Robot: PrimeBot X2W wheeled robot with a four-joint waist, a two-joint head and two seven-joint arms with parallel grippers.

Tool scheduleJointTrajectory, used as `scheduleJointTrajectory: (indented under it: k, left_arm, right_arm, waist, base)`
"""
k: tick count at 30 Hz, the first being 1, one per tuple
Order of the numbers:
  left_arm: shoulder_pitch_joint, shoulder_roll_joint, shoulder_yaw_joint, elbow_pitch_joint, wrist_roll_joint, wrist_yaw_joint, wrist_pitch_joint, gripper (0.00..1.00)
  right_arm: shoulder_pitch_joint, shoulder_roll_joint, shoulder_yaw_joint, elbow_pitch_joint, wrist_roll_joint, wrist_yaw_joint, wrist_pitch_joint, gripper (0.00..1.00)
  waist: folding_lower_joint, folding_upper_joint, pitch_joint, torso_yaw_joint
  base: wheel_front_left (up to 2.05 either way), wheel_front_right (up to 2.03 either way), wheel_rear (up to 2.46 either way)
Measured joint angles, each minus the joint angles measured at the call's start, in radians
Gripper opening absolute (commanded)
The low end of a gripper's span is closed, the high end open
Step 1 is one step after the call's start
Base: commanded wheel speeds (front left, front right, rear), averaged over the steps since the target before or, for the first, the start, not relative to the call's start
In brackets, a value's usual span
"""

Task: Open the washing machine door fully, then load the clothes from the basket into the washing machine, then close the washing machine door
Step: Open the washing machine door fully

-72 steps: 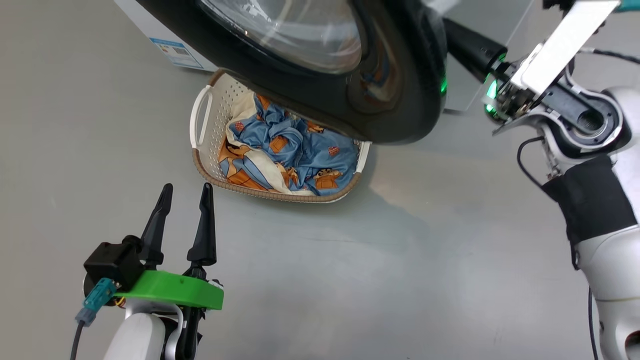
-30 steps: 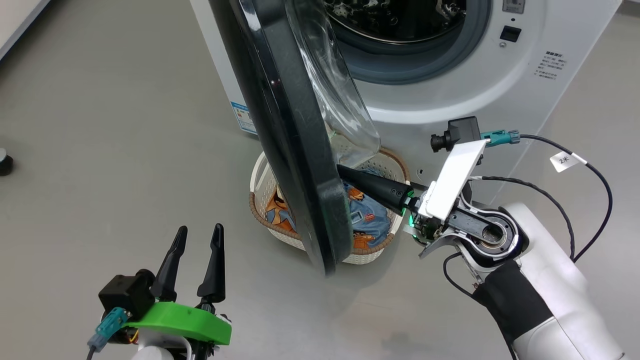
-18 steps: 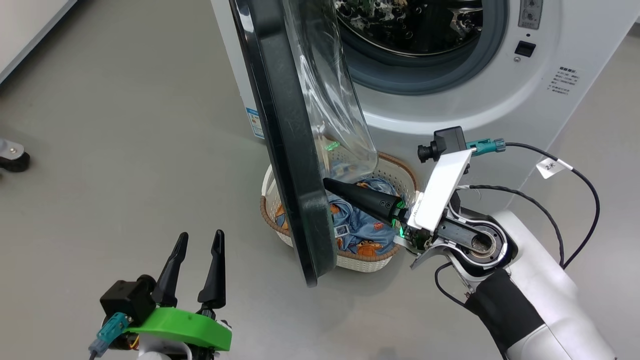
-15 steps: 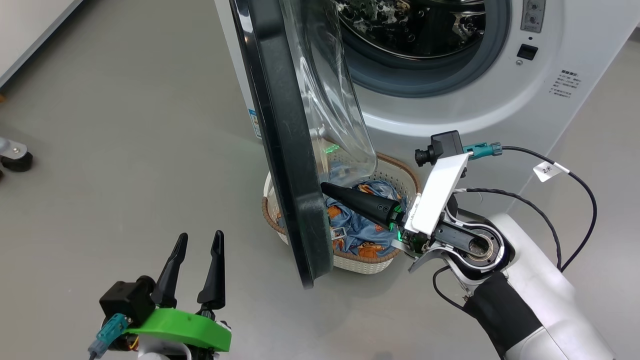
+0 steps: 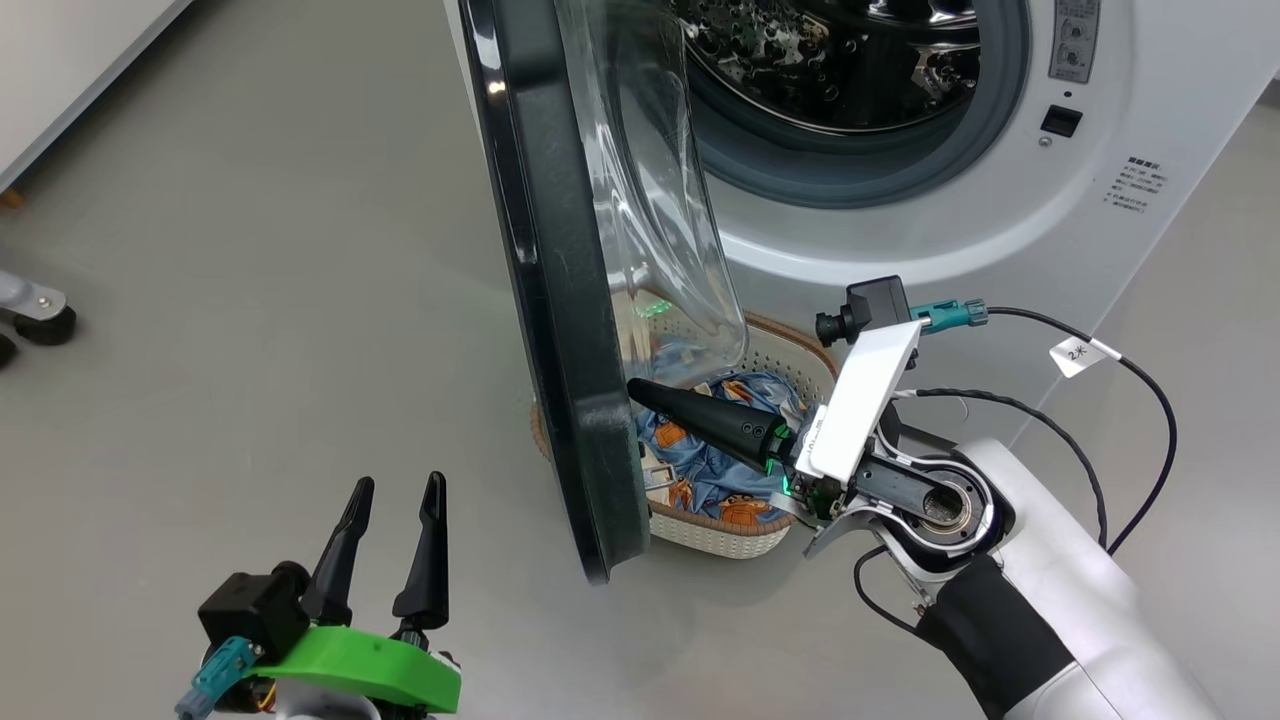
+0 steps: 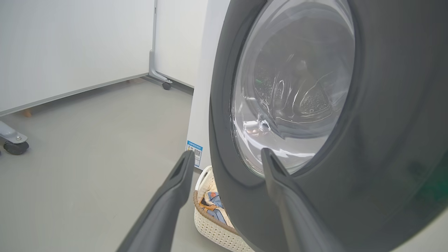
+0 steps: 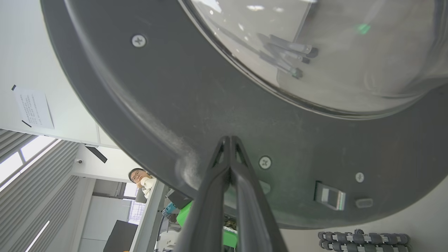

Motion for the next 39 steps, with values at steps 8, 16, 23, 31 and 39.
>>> scheduleJointTrajectory:
  k: [8,16,23,31,39]
  left_arm:
    - [0.011,0.002,0.044,-0.002,0.002,0.0,0.0,1.0]
    - [0.022,0.002,0.091,-0.002,0.026,0.0,0.0,1.0]
    - [0.04,0.003,0.12,-0.002,0.049,0.0,0.0,1.0]
    - [0.043,0.003,0.151,0.0,0.07,0.0,0.0,1.0]
    - [0.062,0.003,0.182,0.001,0.101,0.0,0.0,1.0]
  right_arm:
    - [0.005,0.004,0.008,-0.001,0.008,0.0,-0.01,0.0]
    - [0.016,0.001,-0.026,-0.003,-0.011,0.0,-0.028,0.0]
    - [0.029,-0.052,-0.044,-0.048,-0.075,0.0,-0.071,0.0]
    - [0.038,-0.151,-0.069,-0.137,-0.235,0.0,-0.209,1.0]
    - [0.101,-0.286,-0.072,-0.199,-0.426,0.0,-0.419,1.0]
  waist:
    - [0.0,0.0,-0.015,-0.012]
    - [0.0,0.0,-0.036,-0.052]
    - [0.0,0.0,-0.055,-0.098]
    - [0.0001,0.0,-0.072,-0.155]
    - [0.0,0.0,-0.087,-0.212]
  base:
    - [0.0,0.0,0.0]
    - [0.0,0.0,0.0]
    - [0.0,0.0,0.0]
    - [0.0,0.0,0.0]
    - [0.0,0.0,0.0]
